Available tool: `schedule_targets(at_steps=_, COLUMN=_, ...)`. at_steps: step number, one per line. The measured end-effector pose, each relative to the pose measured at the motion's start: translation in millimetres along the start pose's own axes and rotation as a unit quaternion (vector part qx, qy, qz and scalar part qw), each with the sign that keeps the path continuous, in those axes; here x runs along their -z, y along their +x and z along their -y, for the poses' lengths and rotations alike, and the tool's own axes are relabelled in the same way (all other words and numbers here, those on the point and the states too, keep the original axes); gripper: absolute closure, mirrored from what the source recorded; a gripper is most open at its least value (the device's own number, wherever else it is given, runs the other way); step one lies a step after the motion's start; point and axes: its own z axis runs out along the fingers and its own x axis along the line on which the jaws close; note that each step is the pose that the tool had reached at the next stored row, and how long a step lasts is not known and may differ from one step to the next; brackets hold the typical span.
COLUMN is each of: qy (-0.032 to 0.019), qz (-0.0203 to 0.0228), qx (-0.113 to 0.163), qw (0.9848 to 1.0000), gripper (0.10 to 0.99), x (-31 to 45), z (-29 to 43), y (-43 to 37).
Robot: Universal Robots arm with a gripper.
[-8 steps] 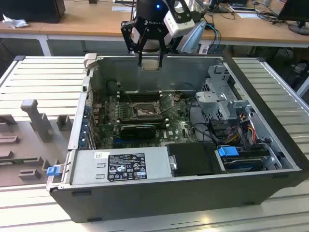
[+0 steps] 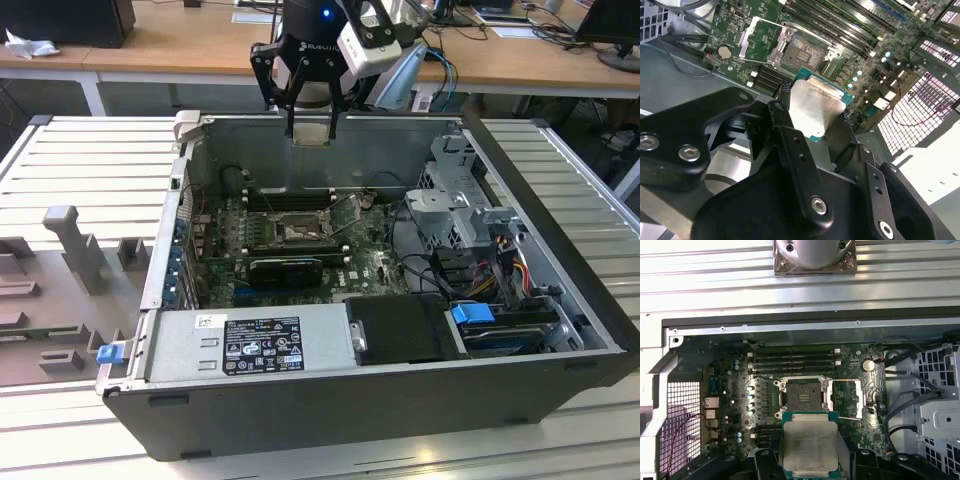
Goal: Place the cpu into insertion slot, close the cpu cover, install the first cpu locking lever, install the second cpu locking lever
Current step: 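Place the cpu into insertion slot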
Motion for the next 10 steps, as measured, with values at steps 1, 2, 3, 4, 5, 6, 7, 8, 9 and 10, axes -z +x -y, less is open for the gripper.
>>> schedule_targets(at_steps=1, qy=0.0000, qz=0.0001, qx=-0.001, qw=1.0000, gripper=0.557, x=0.0, z=0.0, y=0.0)
schedule_targets(at_steps=2, qy=-0.0001, qz=0.0002, qx=-0.002, qw=1.0000, gripper=0.557, x=0.0, z=0.0, y=0.0)
schedule_targets(at_steps=3, qy=-0.0001, qz=0.0002, qx=-0.002, qw=1.0000, gripper=0.557, x=0.0, z=0.0, y=0.0)
schedule_targets(at_steps=4, qy=0.0000, qz=0.0003, qx=-0.003, qw=1.0000, gripper=0.557, x=0.0, z=0.0, y=0.0)
schedule_targets(at_steps=5, qy=-0.0001, qz=0.0004, qx=-0.004, qw=1.0000, gripper=0.557, x=0.0, z=0.0, y=0.0)
schedule_targets(at_steps=6, qy=-0.0001, qz=0.0004, qx=-0.005, qw=1.0000, gripper=0.557, x=0.0, z=0.0, y=0.0)
schedule_targets(at_steps=7, qy=-0.0001, qz=0.0005, qx=-0.005, qw=1.0000, gripper=0.557, x=0.0, z=0.0, y=0.0)
schedule_targets(at_steps=8, qy=-0.0001, qz=0.0006, qx=-0.006, qw=1.0000, gripper=0.557, x=0.0, z=0.0, y=0.0)
schedule_targets(at_steps=9, qy=-0.0002, qz=0.0007, qx=-0.007, qw=1.0000, gripper=0.557, x=0.0, z=0.0, y=0.0)
schedule_targets(at_steps=10, qy=-0.0002, qz=0.0007, qx=-0.007, qw=1.0000, gripper=0.557, x=0.0, z=0.0, y=0.0)
